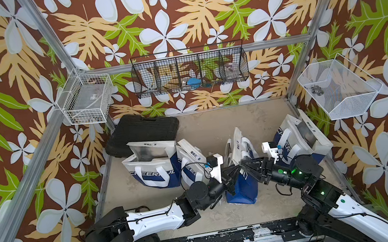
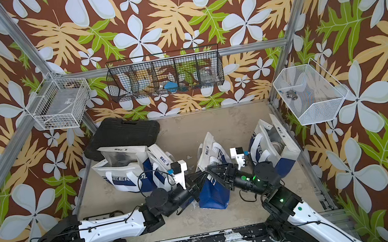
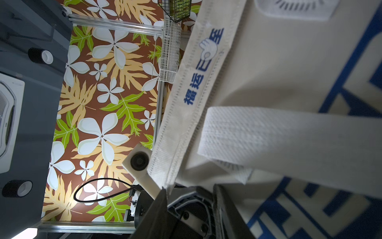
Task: Open the takeout bag
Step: Pick up the takeout bag at the center of the board.
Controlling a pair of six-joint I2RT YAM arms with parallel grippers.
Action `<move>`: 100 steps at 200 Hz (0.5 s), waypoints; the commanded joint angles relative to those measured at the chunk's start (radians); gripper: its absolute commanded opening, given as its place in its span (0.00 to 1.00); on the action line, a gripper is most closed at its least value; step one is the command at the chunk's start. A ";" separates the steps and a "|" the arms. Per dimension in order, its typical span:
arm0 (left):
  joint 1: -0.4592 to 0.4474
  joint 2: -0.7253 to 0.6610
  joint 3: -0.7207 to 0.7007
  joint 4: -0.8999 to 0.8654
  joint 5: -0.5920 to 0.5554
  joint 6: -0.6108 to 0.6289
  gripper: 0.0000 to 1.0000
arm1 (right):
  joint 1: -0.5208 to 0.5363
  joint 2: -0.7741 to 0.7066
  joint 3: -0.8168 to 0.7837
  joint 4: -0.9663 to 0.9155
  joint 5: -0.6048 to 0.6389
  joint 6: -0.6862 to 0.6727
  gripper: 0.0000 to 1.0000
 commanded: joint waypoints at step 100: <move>-0.008 0.000 -0.005 -0.047 0.128 0.000 0.00 | 0.002 0.002 0.121 -0.032 0.024 -0.116 0.51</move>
